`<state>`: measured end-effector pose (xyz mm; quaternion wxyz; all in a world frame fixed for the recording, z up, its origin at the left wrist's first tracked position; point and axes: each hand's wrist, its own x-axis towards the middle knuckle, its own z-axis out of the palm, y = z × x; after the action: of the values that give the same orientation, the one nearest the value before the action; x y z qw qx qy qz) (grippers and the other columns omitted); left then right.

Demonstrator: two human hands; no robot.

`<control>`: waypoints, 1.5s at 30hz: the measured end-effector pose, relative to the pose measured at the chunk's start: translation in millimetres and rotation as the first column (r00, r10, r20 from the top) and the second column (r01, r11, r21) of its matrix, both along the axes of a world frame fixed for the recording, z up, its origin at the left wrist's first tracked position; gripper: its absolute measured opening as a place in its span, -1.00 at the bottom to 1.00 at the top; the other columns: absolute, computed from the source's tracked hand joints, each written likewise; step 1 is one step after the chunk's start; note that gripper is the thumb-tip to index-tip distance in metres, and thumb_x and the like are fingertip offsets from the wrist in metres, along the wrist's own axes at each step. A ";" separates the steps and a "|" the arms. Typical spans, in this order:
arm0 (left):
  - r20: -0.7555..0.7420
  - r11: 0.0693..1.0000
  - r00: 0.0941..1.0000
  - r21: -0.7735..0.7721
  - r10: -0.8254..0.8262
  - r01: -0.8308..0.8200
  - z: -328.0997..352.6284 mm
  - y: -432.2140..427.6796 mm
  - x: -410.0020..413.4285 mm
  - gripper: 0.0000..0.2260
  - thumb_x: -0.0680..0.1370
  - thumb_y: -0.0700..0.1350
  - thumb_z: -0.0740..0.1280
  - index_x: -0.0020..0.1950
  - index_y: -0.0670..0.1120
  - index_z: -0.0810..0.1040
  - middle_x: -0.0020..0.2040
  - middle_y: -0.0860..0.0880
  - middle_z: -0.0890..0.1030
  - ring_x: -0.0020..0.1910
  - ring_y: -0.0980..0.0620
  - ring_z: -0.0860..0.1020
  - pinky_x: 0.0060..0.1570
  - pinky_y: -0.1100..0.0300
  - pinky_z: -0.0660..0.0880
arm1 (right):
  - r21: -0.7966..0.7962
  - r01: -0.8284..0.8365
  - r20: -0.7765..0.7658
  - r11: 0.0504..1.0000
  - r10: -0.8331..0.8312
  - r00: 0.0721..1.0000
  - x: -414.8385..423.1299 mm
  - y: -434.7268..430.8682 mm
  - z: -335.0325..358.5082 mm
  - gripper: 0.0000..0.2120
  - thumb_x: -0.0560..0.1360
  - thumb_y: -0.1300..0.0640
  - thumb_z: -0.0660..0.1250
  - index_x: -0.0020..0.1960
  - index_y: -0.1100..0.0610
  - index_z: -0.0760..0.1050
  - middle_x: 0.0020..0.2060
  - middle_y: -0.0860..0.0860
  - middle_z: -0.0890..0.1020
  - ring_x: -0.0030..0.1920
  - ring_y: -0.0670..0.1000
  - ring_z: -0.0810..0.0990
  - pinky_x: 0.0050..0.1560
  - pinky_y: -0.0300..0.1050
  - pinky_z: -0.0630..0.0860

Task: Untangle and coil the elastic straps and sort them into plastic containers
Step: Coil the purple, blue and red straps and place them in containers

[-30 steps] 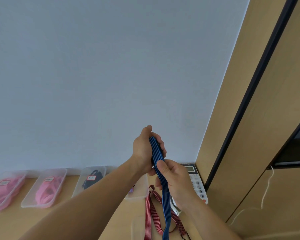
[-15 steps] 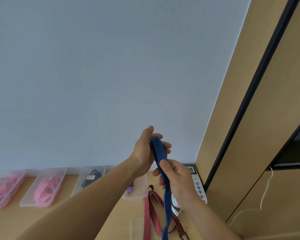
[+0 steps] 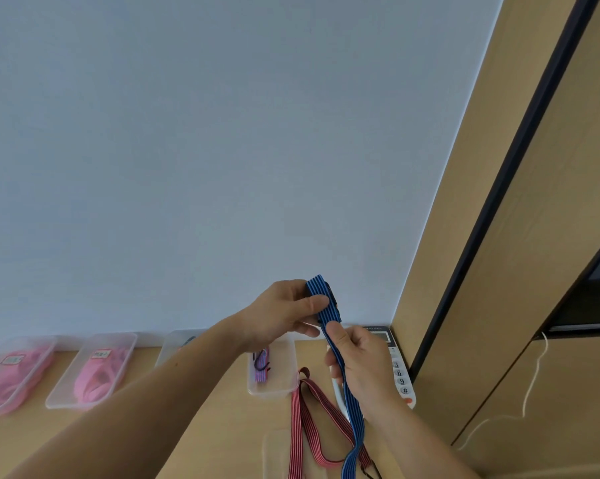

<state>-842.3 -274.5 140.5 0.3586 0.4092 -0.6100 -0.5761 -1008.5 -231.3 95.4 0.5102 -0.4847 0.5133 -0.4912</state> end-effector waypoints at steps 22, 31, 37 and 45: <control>0.473 0.372 0.733 -0.873 0.489 0.315 -31.5 17.2 -9.4 -0.49 0.49 -0.40 0.34 0.44 -0.22 0.42 0.34 -0.19 0.54 0.28 -0.14 0.56 0.14 0.06 0.58 | 0.062 -0.031 0.160 0.998 0.021 0.987 0.3 9.8 12.9 -0.35 0.26 -0.30 0.40 -0.06 0.30 0.58 -0.37 0.12 0.64 -0.48 0.00 0.50 -0.49 -0.15 0.40; -0.082 0.997 0.996 0.071 0.043 -0.037 -8.9 23.1 -26.6 -0.64 0.57 0.07 0.21 0.13 -0.14 0.63 0.04 -0.04 0.67 0.01 0.07 0.62 0.21 0.01 0.49 | -0.104 -0.061 0.112 0.993 0.073 0.991 -13.5 14.1 17.9 -0.66 0.45 -0.06 0.38 0.03 0.20 0.59 -0.33 0.08 0.66 -0.40 -0.03 0.54 -0.36 -0.16 0.49; -0.120 0.999 0.993 0.035 -0.002 0.007 -6.0 25.8 -31.2 -0.60 0.54 0.04 0.32 0.16 -0.27 0.58 -0.01 -0.12 0.67 -0.18 0.00 0.61 0.15 -0.05 0.51 | -0.095 -0.065 0.085 0.993 0.073 0.994 -19.2 17.0 14.3 -0.60 0.41 -0.11 0.35 0.03 0.20 0.59 -0.25 0.15 0.69 -0.44 0.02 0.54 -0.37 -0.07 0.48; 0.012 0.986 0.994 -0.123 0.111 -0.108 1.4 16.0 -32.3 -0.72 0.48 -0.02 0.40 0.17 -0.01 0.63 0.03 0.01 0.71 -0.03 0.05 0.65 0.02 0.08 0.53 | -0.008 0.022 0.014 1.000 -0.022 1.000 -19.2 13.1 8.4 -0.59 0.57 -0.06 0.30 -0.12 0.32 0.56 -0.43 0.14 0.63 -0.51 0.02 0.50 -0.48 -0.13 0.41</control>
<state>-874.7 -258.6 141.9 0.4083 0.4248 -0.6240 -0.5132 -1027.7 -218.3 103.8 0.5062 -0.4779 0.5131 -0.5021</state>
